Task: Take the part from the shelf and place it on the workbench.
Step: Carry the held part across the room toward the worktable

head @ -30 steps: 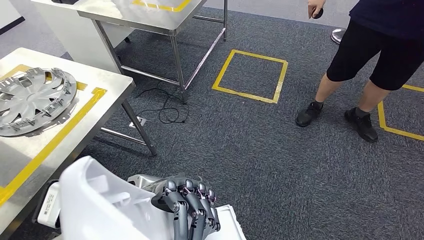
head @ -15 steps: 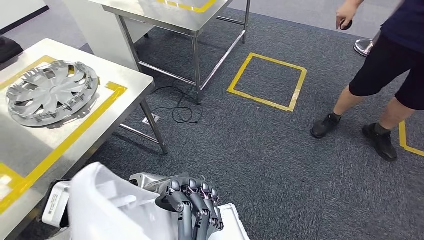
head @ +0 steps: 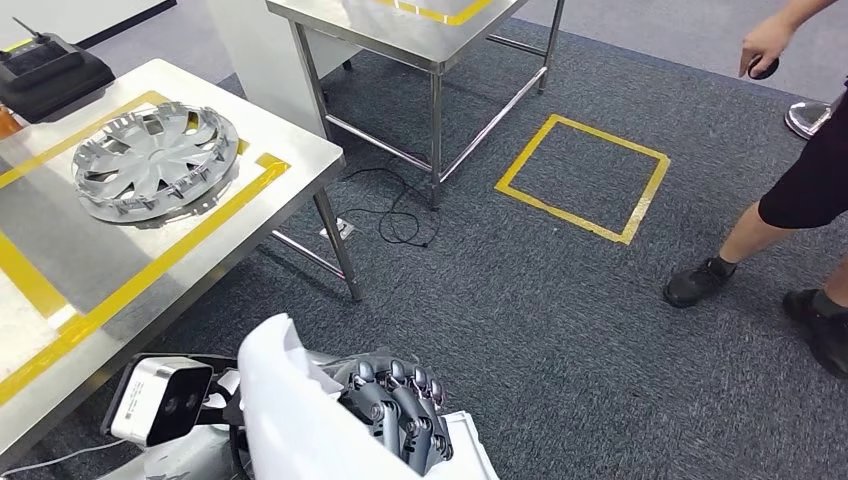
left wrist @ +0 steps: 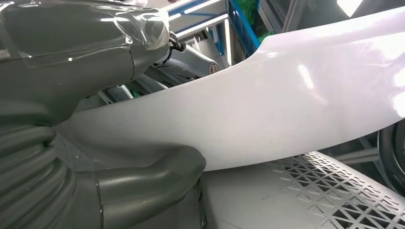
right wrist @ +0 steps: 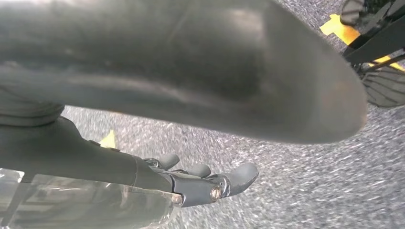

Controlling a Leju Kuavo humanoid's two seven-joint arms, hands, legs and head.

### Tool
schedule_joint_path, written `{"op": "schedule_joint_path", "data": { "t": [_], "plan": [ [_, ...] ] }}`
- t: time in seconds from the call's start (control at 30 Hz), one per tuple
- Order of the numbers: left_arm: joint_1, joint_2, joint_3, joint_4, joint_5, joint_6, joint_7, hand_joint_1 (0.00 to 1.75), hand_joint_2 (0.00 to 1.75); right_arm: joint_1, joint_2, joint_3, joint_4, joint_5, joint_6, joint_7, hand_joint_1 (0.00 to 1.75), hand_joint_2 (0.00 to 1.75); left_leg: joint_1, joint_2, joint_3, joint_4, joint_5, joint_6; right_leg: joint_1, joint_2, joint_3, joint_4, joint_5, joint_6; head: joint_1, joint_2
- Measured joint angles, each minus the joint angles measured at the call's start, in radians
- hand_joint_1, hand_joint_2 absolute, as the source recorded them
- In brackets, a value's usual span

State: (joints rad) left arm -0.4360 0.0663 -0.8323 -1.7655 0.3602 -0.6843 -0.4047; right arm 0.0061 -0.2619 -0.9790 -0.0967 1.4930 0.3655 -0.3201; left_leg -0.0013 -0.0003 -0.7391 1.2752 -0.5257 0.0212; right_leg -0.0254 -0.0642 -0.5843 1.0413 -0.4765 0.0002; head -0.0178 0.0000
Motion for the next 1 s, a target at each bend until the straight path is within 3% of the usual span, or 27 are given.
{"op": "schedule_joint_path", "data": {
  "t": [0.07,0.13,0.17,0.2,0.23,0.3,0.37,0.43,0.47,0.53,0.57,0.6,0.67,0.73,0.77,0.83,0.87,0.93,0.97,1.0],
  "plan": [
    [-0.004,0.000,-0.001,0.001,0.002,-0.001,0.000,1.75,1.75,-0.001,0.002,0.000,0.001,0.000,0.001,0.000,0.00,0.00,-0.016,0.049,0.074,-0.144,0.062,0.021,0.005,-0.023,0.012,-0.002,-0.007,0.001,0.001,0.000],
    [-0.011,-0.001,-0.002,0.002,0.003,-0.001,0.000,1.75,1.75,-0.002,0.005,0.001,0.002,0.000,0.001,0.000,0.00,0.00,-0.035,0.098,0.118,-0.230,0.081,0.037,0.008,-0.047,0.020,-0.006,-0.013,0.006,0.001,0.000],
    [-0.013,-0.001,-0.004,0.002,0.003,-0.002,0.000,1.75,1.75,-0.002,0.006,0.001,0.003,0.000,0.002,0.000,0.00,0.00,-0.039,0.102,0.121,-0.239,0.077,0.040,0.009,-0.061,0.024,-0.009,-0.015,0.010,0.001,0.000],
    [-0.014,-0.001,-0.004,0.002,0.004,-0.002,0.000,1.75,1.75,-0.004,0.007,0.001,0.003,0.000,0.002,0.000,0.00,0.00,-0.040,0.086,0.122,-0.246,0.078,0.042,0.009,-0.077,0.030,-0.014,-0.016,0.013,0.000,0.000],
    [-0.014,-0.001,-0.005,0.002,0.004,-0.002,0.000,1.75,1.75,-0.005,0.008,0.002,0.003,0.000,0.002,0.000,0.00,0.00,-0.038,0.070,0.132,-0.258,0.084,0.045,0.008,-0.076,0.034,-0.014,-0.018,0.016,0.001,0.000],
    [-0.017,-0.003,-0.007,0.003,0.005,-0.003,0.000,1.75,1.75,-0.005,0.008,0.003,0.004,0.000,0.002,0.000,0.00,0.00,-0.030,0.037,0.154,-0.284,0.099,0.052,0.006,-0.022,0.019,0.025,-0.038,0.017,0.003,0.000],
    [-0.017,-0.006,-0.009,0.006,0.006,-0.004,0.000,1.75,1.75,-0.001,0.005,0.003,0.004,0.000,0.002,0.001,0.00,0.00,-0.024,0.006,0.163,-0.294,0.106,0.056,0.003,0.045,-0.044,0.141,-0.082,0.013,0.006,0.000],
    [-0.014,-0.006,-0.011,0.010,0.006,-0.004,0.000,1.75,1.75,0.003,0.002,0.003,0.004,0.000,0.001,0.001,0.00,0.00,-0.023,-0.031,0.164,-0.293,0.104,0.055,0.000,0.060,-0.109,0.243,-0.109,0.019,0.008,0.000],
    [-0.013,-0.006,-0.012,0.012,0.006,-0.004,0.000,1.75,1.75,0.004,0.002,0.003,0.005,0.001,0.002,0.001,0.00,0.00,-0.022,-0.049,0.165,-0.292,0.103,0.053,-0.003,0.061,-0.119,0.246,-0.099,0.029,0.008,0.000],
    [-0.012,-0.005,-0.013,0.015,0.006,-0.005,0.000,1.75,1.75,0.004,0.000,0.003,0.005,0.000,0.002,0.001,0.00,0.00,-0.018,-0.084,0.168,-0.281,0.095,0.043,-0.014,0.072,-0.082,0.138,-0.033,0.057,0.008,0.000],
    [-0.012,-0.005,-0.013,0.016,0.005,-0.004,-0.001,1.75,1.75,0.004,0.000,0.003,0.006,0.000,0.002,0.001,0.00,0.00,-0.017,-0.099,0.166,-0.272,0.088,0.035,-0.019,0.089,-0.057,0.076,-0.003,0.067,0.009,0.000],
    [-0.013,-0.005,-0.014,0.017,0.003,-0.002,-0.002,1.75,1.75,0.004,-0.001,0.003,0.006,0.000,0.002,0.001,0.00,0.00,-0.016,-0.112,0.161,-0.260,0.081,0.027,-0.023,0.108,-0.036,0.029,0.016,0.068,0.011,0.000],
    [-0.013,-0.004,-0.015,0.018,-0.005,0.006,-0.006,1.75,1.75,0.001,0.000,0.003,0.007,0.000,0.004,0.001,0.00,0.00,-0.016,-0.132,0.149,-0.245,0.073,0.016,-0.022,0.127,-0.026,0.007,0.020,0.054,0.014,0.000],
    [-0.014,-0.001,-0.015,0.018,-0.017,0.018,-0.009,1.75,1.75,-0.002,0.000,0.003,0.007,0.000,0.006,0.001,0.00,0.00,-0.012,-0.145,0.142,-0.241,0.069,0.011,-0.020,0.109,-0.022,0.006,0.017,0.038,0.013,0.000],
    [-0.015,-0.001,-0.015,0.018,-0.023,0.026,-0.012,1.75,1.75,-0.003,0.000,0.004,0.007,0.000,0.006,0.001,0.00,0.00,-0.012,-0.132,0.137,-0.232,0.062,0.007,-0.020,0.099,-0.018,0.005,0.014,0.031,0.010,0.000],
    [-0.018,0.001,-0.014,0.018,-0.033,0.042,-0.015,1.75,1.75,0.000,-0.002,0.004,0.007,0.000,0.007,-0.001,0.00,0.00,-0.010,-0.071,0.099,-0.157,0.026,-0.004,-0.019,0.078,-0.009,0.004,0.008,0.016,0.004,0.000],
    [-0.019,0.001,-0.014,0.018,-0.034,0.048,-0.014,1.75,1.75,0.003,-0.004,0.004,0.007,0.000,0.007,-0.001,0.00,0.00,-0.008,-0.036,0.063,-0.090,0.000,-0.008,-0.016,0.066,-0.005,0.003,0.004,0.010,0.000,0.000],
    [-0.018,0.004,-0.014,0.020,-0.022,0.049,-0.005,1.75,1.75,0.009,-0.006,0.004,0.007,0.000,0.008,-0.002,0.00,0.00,-0.003,-0.007,-0.013,0.033,-0.034,-0.012,-0.008,0.040,0.000,0.003,-0.003,0.004,-0.001,0.000],
    [-0.017,0.005,-0.015,0.022,-0.010,0.040,0.003,1.75,1.75,0.009,-0.007,0.004,0.007,0.000,0.008,-0.002,0.00,0.00,-0.002,-0.003,-0.031,0.052,-0.027,-0.010,-0.005,0.027,0.003,0.004,-0.006,0.003,-0.001,0.000],
    [-0.018,0.006,-0.016,0.024,0.003,0.030,0.010,1.75,1.75,0.009,-0.007,0.004,0.007,0.000,0.008,-0.002,0.00,0.00,-0.003,-0.001,-0.027,0.031,-0.003,-0.006,-0.001,0.015,0.007,0.003,-0.010,0.002,-0.001,0.000]
  ]
}}
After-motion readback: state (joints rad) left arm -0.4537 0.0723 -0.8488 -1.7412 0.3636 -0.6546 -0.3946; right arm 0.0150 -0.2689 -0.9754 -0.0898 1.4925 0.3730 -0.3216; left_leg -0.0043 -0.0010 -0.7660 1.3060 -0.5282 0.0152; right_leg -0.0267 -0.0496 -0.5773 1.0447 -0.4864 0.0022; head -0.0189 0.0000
